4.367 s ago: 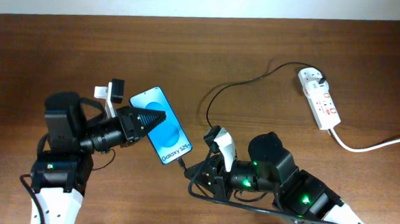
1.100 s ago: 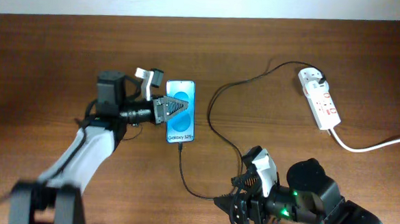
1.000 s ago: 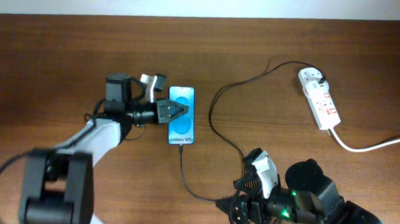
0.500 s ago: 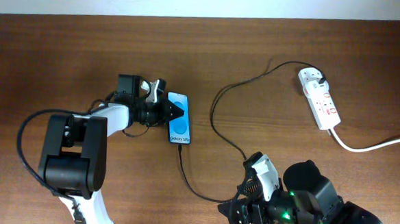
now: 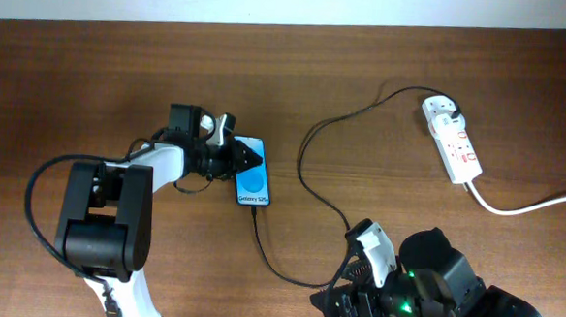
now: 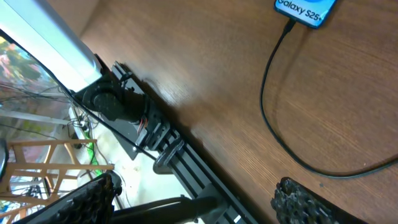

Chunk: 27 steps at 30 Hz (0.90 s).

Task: Plug charger to phone and switch on socket
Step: 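Lower the phone flat onto the table with the left gripper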

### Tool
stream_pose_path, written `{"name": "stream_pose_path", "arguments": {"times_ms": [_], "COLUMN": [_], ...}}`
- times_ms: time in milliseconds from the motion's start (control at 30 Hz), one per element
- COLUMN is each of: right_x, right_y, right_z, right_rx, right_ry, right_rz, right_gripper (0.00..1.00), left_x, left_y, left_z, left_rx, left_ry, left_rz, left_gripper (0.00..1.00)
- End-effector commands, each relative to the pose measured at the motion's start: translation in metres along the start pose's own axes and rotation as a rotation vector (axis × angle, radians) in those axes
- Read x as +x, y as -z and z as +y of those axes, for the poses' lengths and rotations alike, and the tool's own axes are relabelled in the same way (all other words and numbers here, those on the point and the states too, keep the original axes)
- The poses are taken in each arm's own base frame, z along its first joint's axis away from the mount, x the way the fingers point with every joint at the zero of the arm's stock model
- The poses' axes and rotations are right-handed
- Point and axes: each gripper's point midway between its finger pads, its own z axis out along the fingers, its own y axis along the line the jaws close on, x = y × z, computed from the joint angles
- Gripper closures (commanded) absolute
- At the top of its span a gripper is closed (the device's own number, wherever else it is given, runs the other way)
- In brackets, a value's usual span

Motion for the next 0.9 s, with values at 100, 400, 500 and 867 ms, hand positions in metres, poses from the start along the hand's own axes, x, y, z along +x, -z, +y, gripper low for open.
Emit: {"name": "stream_pose_path", "arguments": {"times_ms": [100, 400, 500, 867], "right_x": [-0.003, 0.000, 0.004, 0.008], "right_y": [0.003, 0.003, 0.003, 0.004], "right_z": [-0.007, -0.012, -0.014, -0.021], "right_rx": [0.049, 0.074, 0.081, 0.121], "right_ry": [0.008, -0.001, -0.008, -0.017], "right_rz": [-0.018, -0.005, 0.010, 0.018], "right_gripper": [0.11, 0.08, 0.07, 0.06], "left_x": [0.001, 0.010, 0.015, 0.007], "left_y": [0.004, 0.006, 0.005, 0.009], "left_z": [0.042, 0.054, 0.060, 0.071], "left_rx": [-0.247, -0.404, -0.489, -0.594], "left_ry": [0.087, 0.091, 0.067, 0.027], "left_rz": [0.018, 0.049, 0.055, 0.010], "left_gripper": [0.61, 0.57, 0.57, 0.55]}}
